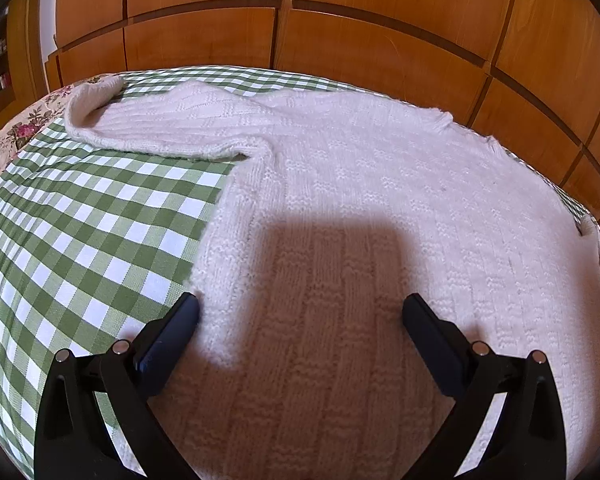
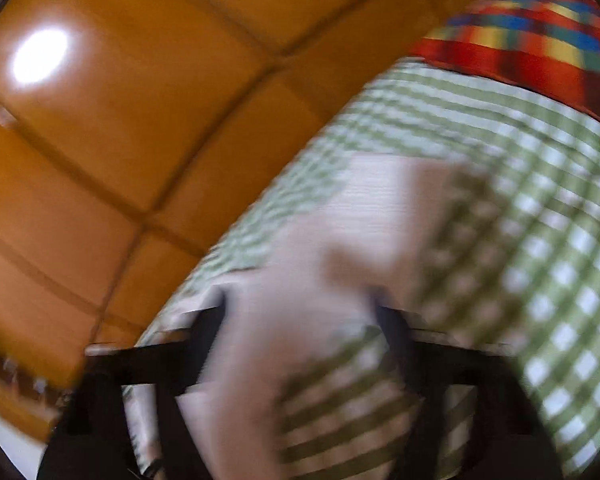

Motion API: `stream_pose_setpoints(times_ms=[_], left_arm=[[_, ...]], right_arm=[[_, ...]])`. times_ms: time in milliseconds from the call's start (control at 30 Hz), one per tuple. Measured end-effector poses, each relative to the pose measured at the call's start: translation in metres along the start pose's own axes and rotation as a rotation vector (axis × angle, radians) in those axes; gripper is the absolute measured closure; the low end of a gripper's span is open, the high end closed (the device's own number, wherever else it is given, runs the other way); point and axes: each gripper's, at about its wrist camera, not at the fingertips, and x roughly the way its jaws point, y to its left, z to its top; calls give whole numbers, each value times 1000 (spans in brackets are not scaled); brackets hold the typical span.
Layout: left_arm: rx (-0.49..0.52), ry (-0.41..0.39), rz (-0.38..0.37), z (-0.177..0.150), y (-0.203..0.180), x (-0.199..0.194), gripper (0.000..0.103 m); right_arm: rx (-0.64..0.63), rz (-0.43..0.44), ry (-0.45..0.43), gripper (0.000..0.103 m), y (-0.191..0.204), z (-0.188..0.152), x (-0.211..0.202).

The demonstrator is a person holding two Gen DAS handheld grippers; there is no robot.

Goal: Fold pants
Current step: 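Reach the right tool to the sweater sleeve cuff and close on it, then lift the sleeve with the right tool and lay it across the body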

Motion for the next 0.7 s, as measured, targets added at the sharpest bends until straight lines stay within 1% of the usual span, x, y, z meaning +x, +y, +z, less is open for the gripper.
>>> stream_pose_setpoints(times_ms=[33, 67, 133, 167, 200, 233, 267, 300, 333, 367, 400, 433, 500, 600, 700], left_arm=[[0, 0, 0, 0, 0, 0, 2], [0, -1, 0, -1, 0, 0, 2], [3, 0, 3, -1, 0, 0, 2], [4, 0, 4, -1, 0, 0, 2], [5, 0, 7, -1, -1, 0, 2], [7, 2, 9, 0, -1, 0, 2], [9, 4, 11, 0, -2, 1, 2], [11, 6, 13, 0, -2, 1, 2], [11, 7, 12, 0, -2, 1, 2], [10, 7, 10, 0, -2, 1, 2], [8, 7, 6, 0, -2, 1, 2], [5, 5, 3, 0, -1, 1, 2], [5, 4, 2, 0, -1, 1, 2], [5, 4, 0, 0, 0, 1, 2], [-5, -2, -15, 0, 1, 0, 2]], right_arm=[[27, -21, -3, 31, -12, -1, 4], [51, -44, 6, 33, -23, 0, 9], [91, -38, 35, 41, -36, 1, 23], [101, -32, 46, 42, -39, 2, 29], [109, -41, 58, 49, -43, 4, 37], [121, -51, 66, 63, -46, 4, 43], [145, -46, 71, 71, -50, 6, 49], [164, -21, 76, 89, -54, 7, 58], [187, 30, 82, 96, -54, 7, 59], [194, 60, 71, 96, -50, 6, 58], [184, 73, 61, 96, -45, 6, 56], [168, 102, 53, 96, -34, 5, 49], [160, 178, 56, 96, -12, 1, 40], [152, 308, 89, 96, 34, -12, 35], [132, 434, 133, 96, 83, -31, 42]])
